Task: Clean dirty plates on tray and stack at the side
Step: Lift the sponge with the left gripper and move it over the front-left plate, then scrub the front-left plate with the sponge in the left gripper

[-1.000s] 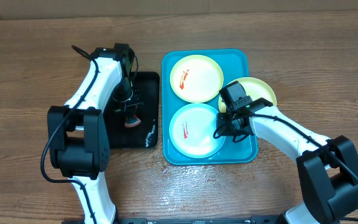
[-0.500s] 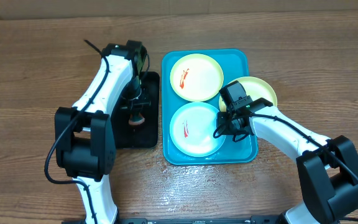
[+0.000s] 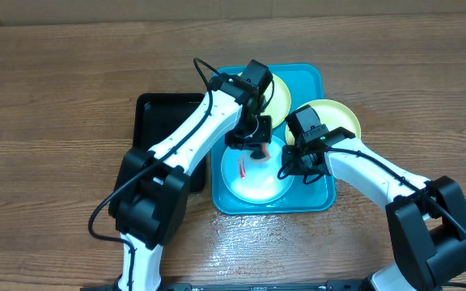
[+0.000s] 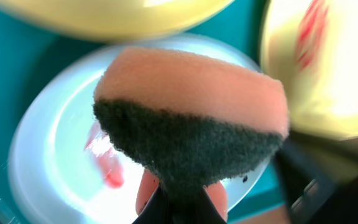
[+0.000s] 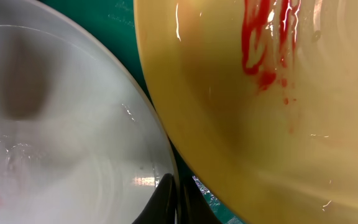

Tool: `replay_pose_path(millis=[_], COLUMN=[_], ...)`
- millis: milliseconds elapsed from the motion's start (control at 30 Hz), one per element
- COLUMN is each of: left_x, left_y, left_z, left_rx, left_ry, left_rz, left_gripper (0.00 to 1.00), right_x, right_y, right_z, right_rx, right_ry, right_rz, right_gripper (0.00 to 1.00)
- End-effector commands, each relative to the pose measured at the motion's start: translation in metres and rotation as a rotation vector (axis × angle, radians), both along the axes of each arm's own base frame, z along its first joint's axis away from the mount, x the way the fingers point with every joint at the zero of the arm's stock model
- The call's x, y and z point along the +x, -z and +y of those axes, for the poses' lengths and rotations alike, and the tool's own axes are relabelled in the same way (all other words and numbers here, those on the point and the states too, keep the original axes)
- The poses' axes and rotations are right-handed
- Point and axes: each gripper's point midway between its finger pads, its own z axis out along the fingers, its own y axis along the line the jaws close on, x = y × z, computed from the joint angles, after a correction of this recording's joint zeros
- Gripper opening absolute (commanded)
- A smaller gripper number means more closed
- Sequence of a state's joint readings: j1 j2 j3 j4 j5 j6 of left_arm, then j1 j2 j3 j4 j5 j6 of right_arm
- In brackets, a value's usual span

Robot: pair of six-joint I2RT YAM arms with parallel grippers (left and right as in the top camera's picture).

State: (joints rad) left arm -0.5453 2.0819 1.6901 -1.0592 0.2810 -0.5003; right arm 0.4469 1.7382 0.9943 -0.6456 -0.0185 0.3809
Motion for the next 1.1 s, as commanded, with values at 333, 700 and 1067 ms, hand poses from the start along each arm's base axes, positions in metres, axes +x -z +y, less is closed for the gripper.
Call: replay_pose_path(millis=[333, 700, 1067], left_x=[-0.033, -0.022, -0.024], left_y=[0.064, 0.062, 0.054], left_z=[0.047, 0.105, -0.021], left_rx=[0.237, 0.546, -0.131], left_ry=[-0.083, -0.014, 0.088], left_rz=[0.261, 0.150, 0.222], left_gripper=[0.04, 0.04, 0.04], right_x=[0.002, 0.002, 0.002], right_y=[0.001, 0.001, 0.001], right_z=[-0.010, -0.010, -0.010], right_rx=[-0.045, -0.044, -0.044], right_ry=[0.027, 0.027, 0.027], right_rz=[-0.015, -0.015, -0.015], right_gripper=[0.04, 0.04, 0.04])
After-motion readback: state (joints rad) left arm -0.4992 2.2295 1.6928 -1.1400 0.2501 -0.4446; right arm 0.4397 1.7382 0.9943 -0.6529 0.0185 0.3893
